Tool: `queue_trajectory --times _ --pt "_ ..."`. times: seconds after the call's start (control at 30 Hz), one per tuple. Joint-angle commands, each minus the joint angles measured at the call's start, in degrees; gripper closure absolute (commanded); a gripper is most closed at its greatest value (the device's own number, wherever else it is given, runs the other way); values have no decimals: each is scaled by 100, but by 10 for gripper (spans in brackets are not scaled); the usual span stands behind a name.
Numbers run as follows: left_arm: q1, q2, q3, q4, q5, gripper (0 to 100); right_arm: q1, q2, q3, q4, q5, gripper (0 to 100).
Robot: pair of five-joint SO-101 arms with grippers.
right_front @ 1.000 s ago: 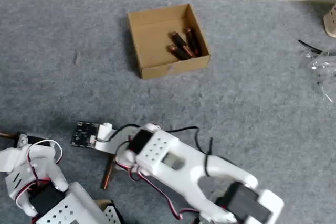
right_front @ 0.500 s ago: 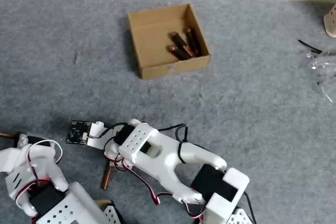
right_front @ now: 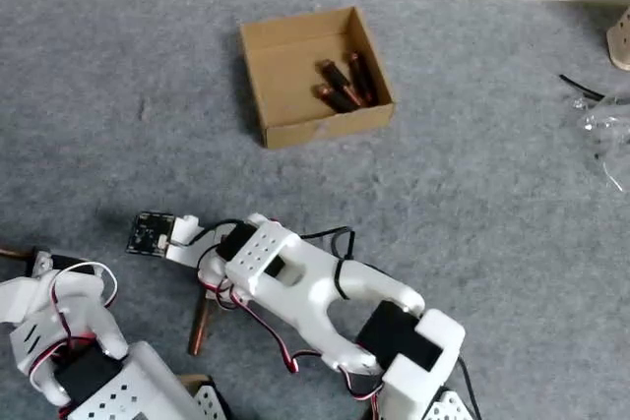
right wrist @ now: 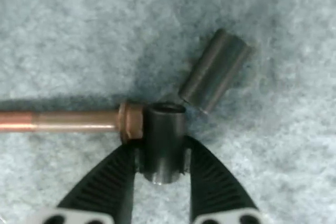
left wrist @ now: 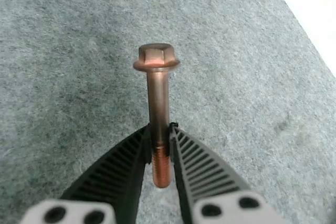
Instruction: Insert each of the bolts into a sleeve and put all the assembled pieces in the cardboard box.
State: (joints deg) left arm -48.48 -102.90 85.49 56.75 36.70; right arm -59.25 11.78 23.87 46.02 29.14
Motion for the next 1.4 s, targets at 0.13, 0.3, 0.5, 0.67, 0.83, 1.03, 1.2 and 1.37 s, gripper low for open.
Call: queue_trajectory --times 0.13,0.3,0.5,0.67,0.83,1.03,1.2,1.37 --pt "-92 -13 -13 -132 -18 995 163 -57 -31 -57 26 995" --pt "-92 -13 -13 -132 -18 995 163 -84 -40 -31 26 995" --pt "-75 -13 -13 -132 -18 995 259 -1182 84 198 -255 995" --pt "-48 -13 -13 -132 -9 995 576 -2642 980 -66 -519 995" --pt "101 -13 -13 -132 9 995 690 -3881 1974 -690 -527 995" --pt "163 -13 -13 -132 0 995 866 -4875 2519 -857 -527 995" --pt "277 -13 -13 -132 18 995 1121 -5692 3055 -1218 -536 995" --pt "1297 -13 -215 -220 18 995 1112 -6730 4084 -2044 -545 995"
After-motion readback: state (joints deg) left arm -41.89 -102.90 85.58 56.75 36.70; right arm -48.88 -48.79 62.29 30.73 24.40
